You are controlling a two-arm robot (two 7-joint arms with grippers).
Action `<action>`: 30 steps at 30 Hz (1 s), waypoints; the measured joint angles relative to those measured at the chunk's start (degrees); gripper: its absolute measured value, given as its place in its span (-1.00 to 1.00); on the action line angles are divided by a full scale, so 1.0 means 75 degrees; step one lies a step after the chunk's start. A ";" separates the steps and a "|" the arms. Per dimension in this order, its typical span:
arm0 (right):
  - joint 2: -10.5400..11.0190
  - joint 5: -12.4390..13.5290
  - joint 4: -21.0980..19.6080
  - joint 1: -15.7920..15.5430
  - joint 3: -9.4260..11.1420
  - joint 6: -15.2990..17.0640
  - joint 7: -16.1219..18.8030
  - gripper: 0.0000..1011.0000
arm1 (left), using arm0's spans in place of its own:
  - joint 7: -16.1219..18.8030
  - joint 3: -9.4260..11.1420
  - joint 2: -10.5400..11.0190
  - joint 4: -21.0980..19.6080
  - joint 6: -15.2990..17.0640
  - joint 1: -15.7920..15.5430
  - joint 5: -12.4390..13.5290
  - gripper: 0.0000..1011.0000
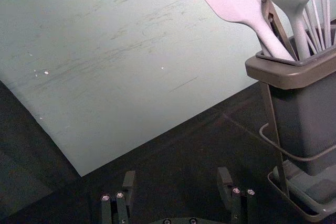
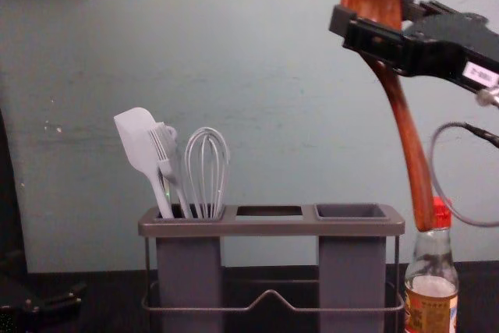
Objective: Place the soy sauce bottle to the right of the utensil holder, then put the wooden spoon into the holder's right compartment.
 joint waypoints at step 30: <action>-0.0519 0.0186 0.3125 0.2221 -0.0795 -0.1492 0.0464 0.66 | 0.0000 0.0000 0.0000 0.0000 0.0000 0.0000 0.0000 0.99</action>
